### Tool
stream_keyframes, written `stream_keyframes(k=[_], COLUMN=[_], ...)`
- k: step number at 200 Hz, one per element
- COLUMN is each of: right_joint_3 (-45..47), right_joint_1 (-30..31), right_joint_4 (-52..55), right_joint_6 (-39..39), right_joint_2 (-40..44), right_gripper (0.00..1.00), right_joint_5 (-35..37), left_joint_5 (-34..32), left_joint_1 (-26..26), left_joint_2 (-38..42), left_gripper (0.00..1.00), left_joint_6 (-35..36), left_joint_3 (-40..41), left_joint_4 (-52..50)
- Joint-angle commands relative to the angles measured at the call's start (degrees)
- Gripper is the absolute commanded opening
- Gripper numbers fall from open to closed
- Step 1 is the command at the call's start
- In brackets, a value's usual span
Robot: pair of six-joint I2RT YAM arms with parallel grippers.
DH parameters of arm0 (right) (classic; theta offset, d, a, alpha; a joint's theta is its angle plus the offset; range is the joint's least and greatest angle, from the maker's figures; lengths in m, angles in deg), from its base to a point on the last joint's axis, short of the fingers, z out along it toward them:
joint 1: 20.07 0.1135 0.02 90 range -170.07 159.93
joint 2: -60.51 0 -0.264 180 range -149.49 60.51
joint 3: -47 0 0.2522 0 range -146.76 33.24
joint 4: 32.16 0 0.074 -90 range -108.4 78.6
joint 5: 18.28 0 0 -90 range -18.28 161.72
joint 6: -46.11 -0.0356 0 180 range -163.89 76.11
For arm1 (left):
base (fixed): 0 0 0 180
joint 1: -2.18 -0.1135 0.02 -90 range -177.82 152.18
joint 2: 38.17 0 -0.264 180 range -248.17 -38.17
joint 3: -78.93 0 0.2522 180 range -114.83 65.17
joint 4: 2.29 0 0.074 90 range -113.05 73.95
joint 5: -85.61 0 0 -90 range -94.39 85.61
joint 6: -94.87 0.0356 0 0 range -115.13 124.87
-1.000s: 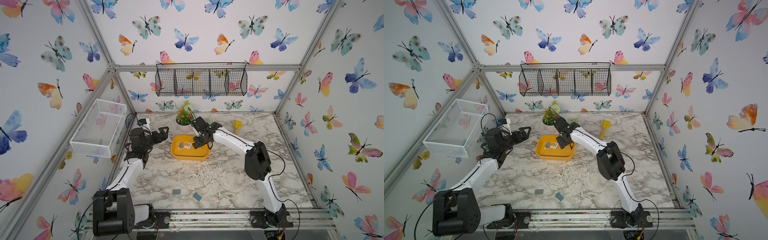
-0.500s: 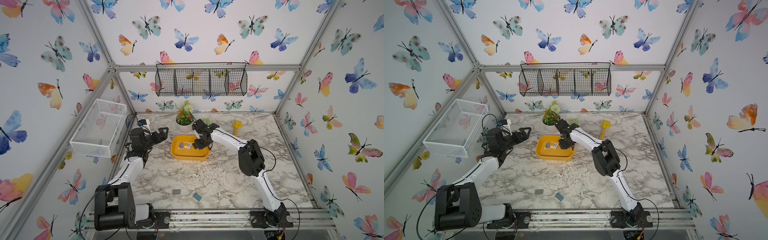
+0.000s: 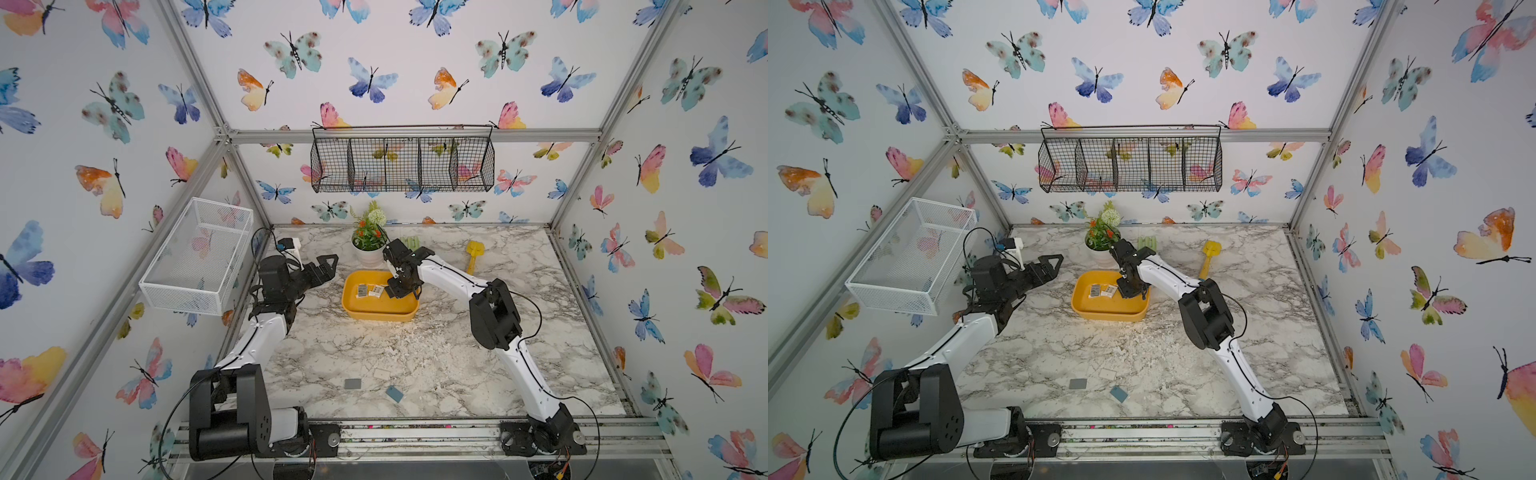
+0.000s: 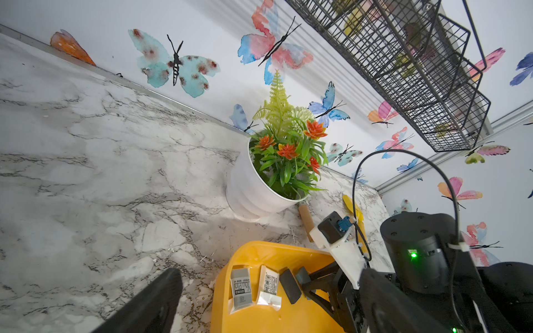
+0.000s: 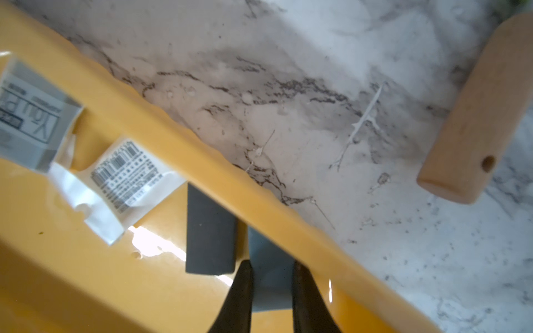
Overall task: Put the eraser in the storage box
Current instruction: Place the eraser in the storage box.
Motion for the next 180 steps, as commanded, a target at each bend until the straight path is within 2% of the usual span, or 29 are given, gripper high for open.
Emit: stream_keyframes(k=[1, 14, 33, 70, 102, 131, 154, 180], right_joint_3=[-1.88, -2.05, -2.06, -1.26, 3.70, 16.04, 24.53, 37.54], right_joint_1=[-0.31, -0.31, -0.30, -0.31, -0.09, 0.13, 0.75, 7.29], right_joint_4=[2.06, 1.89, 1.37, -1.38, -5.74, -13.23, -14.04, -13.47], right_joint_6=[-0.05, -0.19, -0.16, -0.02, 0.08, 1.19, 2.95, 6.73], right_joint_2=[-1.41, -1.36, -0.81, 3.35, 12.49, 26.29, 34.09, 40.68], right_gripper=[0.30, 0.42, 0.49, 0.56, 0.58, 0.62, 0.64, 0.67], right_joint_5=[1.66, 1.38, 0.45, -1.69, -2.82, -2.60, -7.84, -6.60], left_joint_5=[1.52, 1.58, 1.57, 1.69, 1.59, 1.58, 1.57, 1.61], left_joint_1=[-0.52, -0.56, -0.58, -0.55, -0.52, -0.67, -0.68, -0.82], left_joint_2=[-0.59, -0.61, -0.70, -0.60, -0.27, -0.13, 0.07, 0.66], left_gripper=[0.98, 0.98, 0.98, 0.98, 0.98, 0.98, 0.98, 0.98], left_joint_6=[0.00, 0.03, 0.11, 0.11, 0.11, 0.07, 0.03, -0.10], left_joint_3=[-1.27, -1.30, -1.30, -1.38, -1.38, -1.52, -1.56, -1.56], left_joint_4=[1.06, 1.09, 1.03, 0.92, 0.58, 0.39, 0.34, 0.04])
